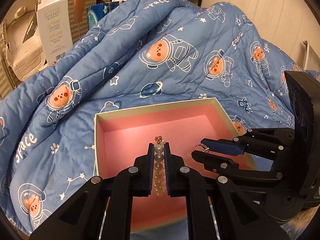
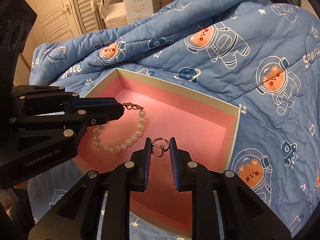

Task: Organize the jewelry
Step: 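Carry the pearl bracelet into the pink box and open the left gripper, then move both tools back to the remaining jewelry on the quilt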

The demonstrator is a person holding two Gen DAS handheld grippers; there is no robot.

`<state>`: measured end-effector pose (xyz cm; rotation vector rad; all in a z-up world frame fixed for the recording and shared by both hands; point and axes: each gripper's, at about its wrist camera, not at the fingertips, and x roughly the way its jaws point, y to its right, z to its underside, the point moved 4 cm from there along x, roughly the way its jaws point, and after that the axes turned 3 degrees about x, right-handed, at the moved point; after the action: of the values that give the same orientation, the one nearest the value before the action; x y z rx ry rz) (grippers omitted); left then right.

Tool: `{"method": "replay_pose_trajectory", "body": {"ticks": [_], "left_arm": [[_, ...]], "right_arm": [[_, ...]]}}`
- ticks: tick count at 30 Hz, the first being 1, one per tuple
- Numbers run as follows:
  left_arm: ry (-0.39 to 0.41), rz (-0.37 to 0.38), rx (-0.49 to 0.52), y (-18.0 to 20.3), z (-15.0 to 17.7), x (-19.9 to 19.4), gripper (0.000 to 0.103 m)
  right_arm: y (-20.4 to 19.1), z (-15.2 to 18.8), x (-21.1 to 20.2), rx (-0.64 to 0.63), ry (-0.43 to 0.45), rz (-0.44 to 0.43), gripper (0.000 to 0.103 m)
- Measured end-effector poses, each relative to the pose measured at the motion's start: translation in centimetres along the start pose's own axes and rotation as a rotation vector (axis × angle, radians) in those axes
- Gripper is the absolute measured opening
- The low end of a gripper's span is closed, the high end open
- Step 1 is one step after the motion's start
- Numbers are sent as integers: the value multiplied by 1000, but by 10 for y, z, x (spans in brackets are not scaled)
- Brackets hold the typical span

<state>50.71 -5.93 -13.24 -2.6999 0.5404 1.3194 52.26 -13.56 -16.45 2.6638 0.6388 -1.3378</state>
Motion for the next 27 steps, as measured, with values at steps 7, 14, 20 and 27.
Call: {"method": "replay_pose_trajectory", "body": {"ticks": [7, 14, 20, 27], "left_arm": [[-22, -11, -25, -10, 6, 12, 10], [12, -36, -8, -10, 1, 3, 41], [86, -76, -5, -12, -3, -23, 66], [217, -144, 24, 2, 18, -72, 95]], "right_arm": [[-6, 0, 9, -77, -29, 5, 20], [-12, -2, 1, -128, 32, 31, 65], [-18, 2, -8, -189, 57, 61, 65], [-19, 16, -53, -110, 159, 60, 74]]}}
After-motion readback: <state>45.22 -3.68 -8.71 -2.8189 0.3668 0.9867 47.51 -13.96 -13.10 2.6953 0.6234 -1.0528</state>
